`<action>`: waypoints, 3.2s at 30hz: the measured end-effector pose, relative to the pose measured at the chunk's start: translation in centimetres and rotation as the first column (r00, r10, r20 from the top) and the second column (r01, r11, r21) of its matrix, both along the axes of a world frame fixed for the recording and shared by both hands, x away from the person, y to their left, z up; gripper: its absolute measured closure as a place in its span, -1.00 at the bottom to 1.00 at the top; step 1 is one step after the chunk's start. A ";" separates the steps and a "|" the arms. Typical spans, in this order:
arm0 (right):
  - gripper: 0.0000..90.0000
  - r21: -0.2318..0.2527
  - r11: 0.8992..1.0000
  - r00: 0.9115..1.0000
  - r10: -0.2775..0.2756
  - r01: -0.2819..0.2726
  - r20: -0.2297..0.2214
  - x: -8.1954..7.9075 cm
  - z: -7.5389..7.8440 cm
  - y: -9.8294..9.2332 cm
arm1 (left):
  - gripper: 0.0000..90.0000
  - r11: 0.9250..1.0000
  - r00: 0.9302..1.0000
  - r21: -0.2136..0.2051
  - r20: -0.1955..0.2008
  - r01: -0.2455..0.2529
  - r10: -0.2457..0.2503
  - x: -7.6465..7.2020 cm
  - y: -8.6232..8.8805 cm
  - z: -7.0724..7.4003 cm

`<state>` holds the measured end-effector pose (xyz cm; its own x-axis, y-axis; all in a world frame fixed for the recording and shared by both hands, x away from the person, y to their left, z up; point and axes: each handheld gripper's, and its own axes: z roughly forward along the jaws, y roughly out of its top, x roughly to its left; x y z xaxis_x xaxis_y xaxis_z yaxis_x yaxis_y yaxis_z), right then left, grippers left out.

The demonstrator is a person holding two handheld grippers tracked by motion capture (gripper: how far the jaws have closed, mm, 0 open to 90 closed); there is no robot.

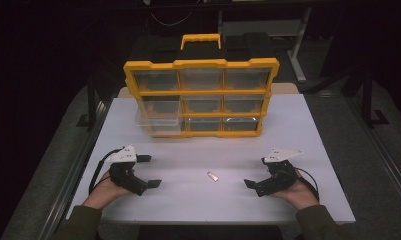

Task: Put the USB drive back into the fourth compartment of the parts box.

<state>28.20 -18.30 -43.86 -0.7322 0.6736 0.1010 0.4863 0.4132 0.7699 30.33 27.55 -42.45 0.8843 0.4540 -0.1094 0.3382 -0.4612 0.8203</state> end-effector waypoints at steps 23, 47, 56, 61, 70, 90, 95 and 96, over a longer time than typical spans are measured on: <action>-1.00 -0.013 1.000 1.000 0.012 -0.012 -0.017 0.8 0.8 0.7 | -1.00 1.000 1.000 -0.006 -0.013 0.009 -0.009 -0.1 0.0 0.0; -1.00 -0.026 0.999 0.999 0.037 -0.037 -0.022 2.2 2.3 1.6 | -1.00 1.000 1.000 -0.013 -0.021 0.010 -0.010 -0.1 -0.3 0.0; -1.00 -0.018 0.999 0.999 0.041 -0.041 -0.021 2.7 2.8 1.9 | -1.00 1.000 1.000 -0.013 -0.023 0.010 -0.011 -0.1 -0.3 0.0; -1.00 -0.012 0.999 0.999 0.046 -0.046 -0.022 2.9 3.1 2.1 | -1.00 1.000 1.000 -0.015 -0.023 0.009 -0.010 -0.1 -0.2 0.0; -1.00 -0.006 0.999 0.998 0.053 -0.053 -0.020 3.2 3.3 2.5 | -1.00 1.000 1.000 -0.015 -0.023 0.011 -0.011 -0.1 -0.2 0.0; -1.00 -0.001 0.997 0.997 0.075 -0.075 -0.019 4.2 4.2 3.3 | -1.00 1.000 1.000 -0.015 -0.025 0.010 -0.010 -0.1 -0.2 0.0; -1.00 -0.004 0.997 0.997 0.081 -0.081 -0.019 4.4 4.3 3.6 | -1.00 1.000 1.000 -0.015 -0.025 0.009 -0.009 -0.1 -0.2 0.0; -1.00 -0.004 0.997 0.996 0.082 -0.082 -0.021 4.4 4.4 3.7 | -1.00 1.000 1.000 -0.017 -0.027 0.007 -0.008 -0.1 -0.2 0.0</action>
